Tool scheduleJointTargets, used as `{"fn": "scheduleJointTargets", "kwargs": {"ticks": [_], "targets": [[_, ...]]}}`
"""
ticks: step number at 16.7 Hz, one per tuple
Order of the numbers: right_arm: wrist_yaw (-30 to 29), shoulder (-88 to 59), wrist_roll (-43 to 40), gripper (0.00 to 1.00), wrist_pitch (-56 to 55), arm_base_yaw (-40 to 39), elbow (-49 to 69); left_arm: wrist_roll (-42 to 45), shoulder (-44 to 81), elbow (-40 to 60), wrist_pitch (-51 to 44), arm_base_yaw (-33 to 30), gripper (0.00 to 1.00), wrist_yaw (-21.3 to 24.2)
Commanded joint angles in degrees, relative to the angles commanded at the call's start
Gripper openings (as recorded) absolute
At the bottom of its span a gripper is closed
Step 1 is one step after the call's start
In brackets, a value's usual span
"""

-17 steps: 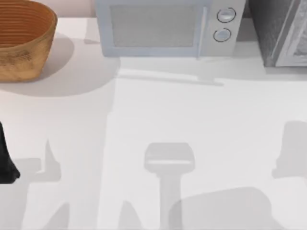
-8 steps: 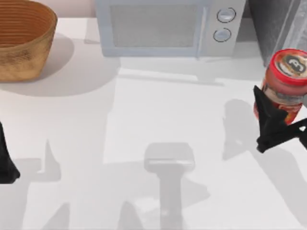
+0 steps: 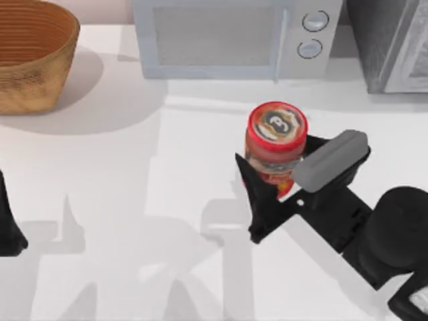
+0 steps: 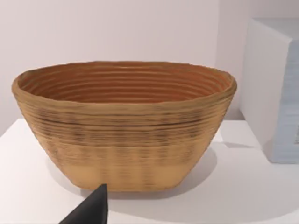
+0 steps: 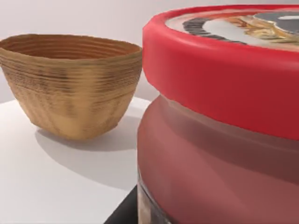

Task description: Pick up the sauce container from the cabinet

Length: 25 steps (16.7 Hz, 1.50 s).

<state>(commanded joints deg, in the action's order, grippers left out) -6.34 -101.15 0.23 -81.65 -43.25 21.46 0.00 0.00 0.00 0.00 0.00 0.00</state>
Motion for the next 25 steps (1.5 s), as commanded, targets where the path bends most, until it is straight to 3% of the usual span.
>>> {"fn": "scheduleJointTargets", "kwargs": {"ticks": [7,14,21,25], "targets": [[-1.1,-16.4,0.5,0.0,-11.8,-6.6,2.4,0.0,0.0,0.0,0.0,0.0,1.0,0.0],[-1.0,-17.2,0.6,0.0,-11.5,-6.2,3.1,0.0,0.0,0.0,0.0,0.0,1.0,0.0],[-0.2,-27.1,0.4,0.0,-8.7,-5.5,16.4,0.0,0.0,0.0,0.0,0.0,1.0,0.0],[-0.1,-28.0,0.4,0.0,-8.4,-5.4,17.4,0.0,0.0,0.0,0.0,0.0,1.0,0.0]]}}
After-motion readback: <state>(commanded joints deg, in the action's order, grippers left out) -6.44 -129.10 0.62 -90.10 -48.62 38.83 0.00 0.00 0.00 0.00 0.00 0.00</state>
